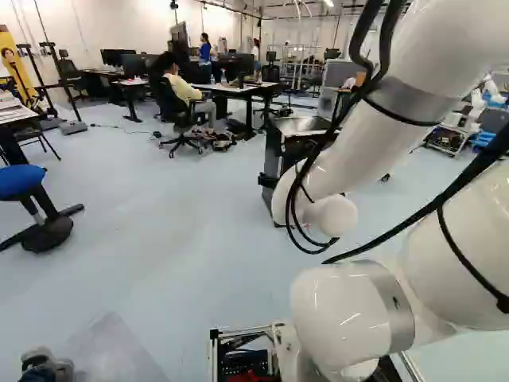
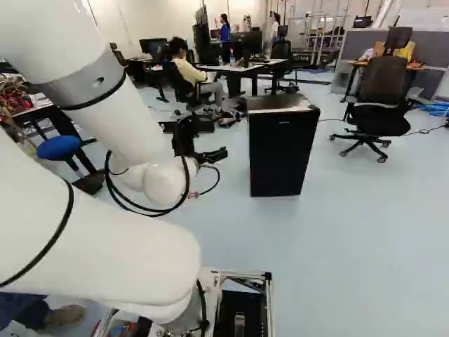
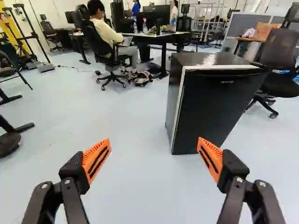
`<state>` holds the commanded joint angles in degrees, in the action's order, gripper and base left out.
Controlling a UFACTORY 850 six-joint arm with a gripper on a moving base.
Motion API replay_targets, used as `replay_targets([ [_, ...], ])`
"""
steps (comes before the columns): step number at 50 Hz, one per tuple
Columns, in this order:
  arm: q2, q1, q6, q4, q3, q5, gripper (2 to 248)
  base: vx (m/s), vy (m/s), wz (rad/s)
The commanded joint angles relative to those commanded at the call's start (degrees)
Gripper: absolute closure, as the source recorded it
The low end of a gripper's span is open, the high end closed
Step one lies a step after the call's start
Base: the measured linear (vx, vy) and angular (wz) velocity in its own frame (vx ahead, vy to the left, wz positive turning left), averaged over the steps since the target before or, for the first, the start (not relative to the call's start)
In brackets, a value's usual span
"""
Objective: Grab a drink from the fridge
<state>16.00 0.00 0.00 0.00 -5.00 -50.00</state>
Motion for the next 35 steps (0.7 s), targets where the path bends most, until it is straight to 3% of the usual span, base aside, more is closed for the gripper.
replay_targets([
  [35,0.00,0.00,0.00,0.00,0.00,0.00,3,0.000,0.000,0.000],
])
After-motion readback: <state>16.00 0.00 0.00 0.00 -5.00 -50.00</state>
